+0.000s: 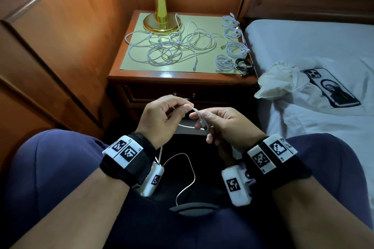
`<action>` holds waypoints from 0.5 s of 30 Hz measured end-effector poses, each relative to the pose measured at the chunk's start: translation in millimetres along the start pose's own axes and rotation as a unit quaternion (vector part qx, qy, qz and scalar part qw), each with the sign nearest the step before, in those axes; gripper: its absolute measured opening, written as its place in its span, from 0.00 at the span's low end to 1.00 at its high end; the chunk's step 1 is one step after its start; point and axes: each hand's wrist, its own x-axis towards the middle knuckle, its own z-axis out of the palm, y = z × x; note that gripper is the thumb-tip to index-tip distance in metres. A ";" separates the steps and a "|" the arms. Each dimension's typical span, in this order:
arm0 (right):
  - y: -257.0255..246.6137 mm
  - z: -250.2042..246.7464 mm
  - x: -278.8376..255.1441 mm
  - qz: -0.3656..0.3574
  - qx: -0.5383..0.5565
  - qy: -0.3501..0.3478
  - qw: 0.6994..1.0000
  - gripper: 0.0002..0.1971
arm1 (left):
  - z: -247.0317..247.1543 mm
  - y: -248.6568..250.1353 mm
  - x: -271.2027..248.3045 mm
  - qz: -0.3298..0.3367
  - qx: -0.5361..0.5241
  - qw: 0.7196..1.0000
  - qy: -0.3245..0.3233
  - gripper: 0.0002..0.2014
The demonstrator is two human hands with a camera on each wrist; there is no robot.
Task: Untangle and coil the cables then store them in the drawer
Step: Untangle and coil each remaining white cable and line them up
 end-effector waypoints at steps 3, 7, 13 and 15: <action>1.0 -3.8 2.0 0.014 0.027 0.009 1.000 0.13 | -3.0 -0.6 1.3 -0.009 0.004 1.000 -0.015 0.05; -0.2 -8.2 2.6 0.027 0.063 0.009 0.998 0.10 | -3.4 -3.2 2.6 -0.019 0.004 0.999 -0.037 0.08; 4.0 -13.9 3.6 0.019 0.073 0.060 0.995 0.06 | -3.5 -3.6 2.0 -0.066 -0.001 0.994 -0.093 0.11; 3.2 -13.6 4.0 -0.005 0.058 0.108 0.993 0.04 | -2.3 -5.1 3.6 -0.062 0.018 0.993 -0.103 0.13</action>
